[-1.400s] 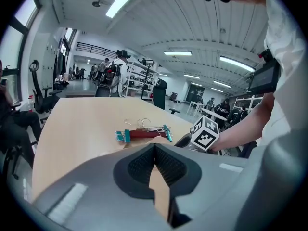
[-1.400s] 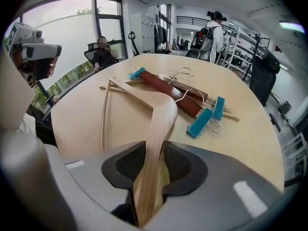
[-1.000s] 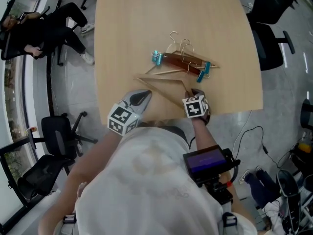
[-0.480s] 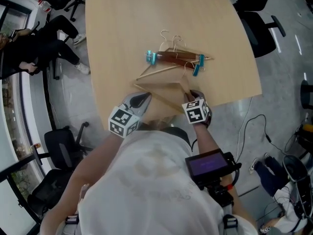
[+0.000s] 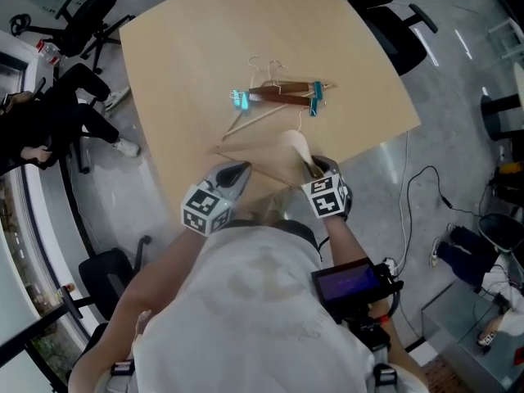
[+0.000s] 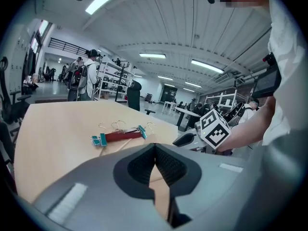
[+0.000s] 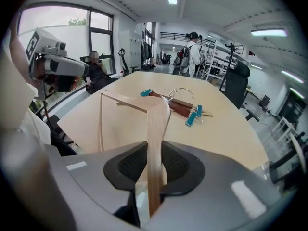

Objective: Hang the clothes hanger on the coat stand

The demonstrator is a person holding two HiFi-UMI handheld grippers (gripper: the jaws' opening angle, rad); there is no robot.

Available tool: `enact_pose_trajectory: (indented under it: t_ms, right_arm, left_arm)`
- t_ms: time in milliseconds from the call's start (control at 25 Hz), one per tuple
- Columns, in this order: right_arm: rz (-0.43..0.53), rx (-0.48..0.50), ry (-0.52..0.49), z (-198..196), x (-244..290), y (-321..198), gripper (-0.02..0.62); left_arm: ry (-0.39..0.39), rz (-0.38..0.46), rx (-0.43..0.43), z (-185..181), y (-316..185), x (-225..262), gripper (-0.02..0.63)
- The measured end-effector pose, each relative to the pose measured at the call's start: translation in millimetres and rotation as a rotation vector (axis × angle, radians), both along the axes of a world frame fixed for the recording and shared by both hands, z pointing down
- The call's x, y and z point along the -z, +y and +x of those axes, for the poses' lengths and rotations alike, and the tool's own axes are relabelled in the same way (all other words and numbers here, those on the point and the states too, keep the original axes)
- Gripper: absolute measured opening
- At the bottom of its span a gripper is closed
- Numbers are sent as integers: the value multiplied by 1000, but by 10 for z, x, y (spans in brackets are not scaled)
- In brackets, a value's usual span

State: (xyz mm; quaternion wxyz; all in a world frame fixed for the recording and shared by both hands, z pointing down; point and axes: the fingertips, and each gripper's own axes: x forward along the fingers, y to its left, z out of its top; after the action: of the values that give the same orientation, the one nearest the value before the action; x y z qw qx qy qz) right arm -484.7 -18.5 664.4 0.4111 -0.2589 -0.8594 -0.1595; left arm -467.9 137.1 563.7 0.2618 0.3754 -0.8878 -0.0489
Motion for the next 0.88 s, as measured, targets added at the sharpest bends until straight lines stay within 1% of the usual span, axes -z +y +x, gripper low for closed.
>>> enact_pose_trajectory:
  t_ms: [200,400,560,760,880]
  right_arm:
    - [-7,-88,-43,340,205,6,104]
    - [-14,-173,-61,865,315,29,104]
    - [-19,-259,-78,1264,387,-1,104]
    - [-27,-409,-103,1816,473,-102,104]
    - [-34,-483,-108,2153,464,-168,104]
  left_arm:
    - [0,6,-68,299,146,-13,2]
    - [-17,21,-139,570,186,-6,2]
    - [-27,46,-253,795,59,45,2]
    - [-35,81,-422,1084,-182,104,2]
    - [-30,93,-512,1274,-345,110,2]
